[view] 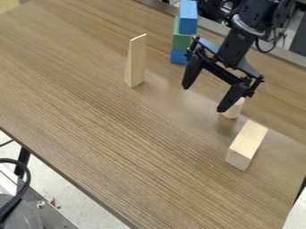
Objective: Put the white cylinder on top of the white rectangle
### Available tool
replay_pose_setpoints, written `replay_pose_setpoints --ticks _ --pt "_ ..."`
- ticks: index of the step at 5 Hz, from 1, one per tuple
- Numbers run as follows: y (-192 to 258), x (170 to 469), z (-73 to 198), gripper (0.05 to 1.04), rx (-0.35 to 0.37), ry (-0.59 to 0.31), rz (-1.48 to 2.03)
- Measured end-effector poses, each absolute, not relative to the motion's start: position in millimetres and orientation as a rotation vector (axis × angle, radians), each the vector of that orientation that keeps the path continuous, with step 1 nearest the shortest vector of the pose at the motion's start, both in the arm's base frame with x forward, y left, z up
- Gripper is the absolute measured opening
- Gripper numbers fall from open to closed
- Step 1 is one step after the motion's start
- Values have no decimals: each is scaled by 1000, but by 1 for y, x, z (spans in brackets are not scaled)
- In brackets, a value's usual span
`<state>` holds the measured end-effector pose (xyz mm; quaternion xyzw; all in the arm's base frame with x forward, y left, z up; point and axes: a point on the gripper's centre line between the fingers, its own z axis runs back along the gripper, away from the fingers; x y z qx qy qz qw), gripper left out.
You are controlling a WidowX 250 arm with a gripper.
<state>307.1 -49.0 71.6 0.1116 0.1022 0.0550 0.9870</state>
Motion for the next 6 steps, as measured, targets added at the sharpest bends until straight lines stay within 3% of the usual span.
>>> replay_pose_setpoints --ticks 2,6 --pt "-50 309 65 1000 225 227 116" --pt "-55 322 68 1000 90 199 109"
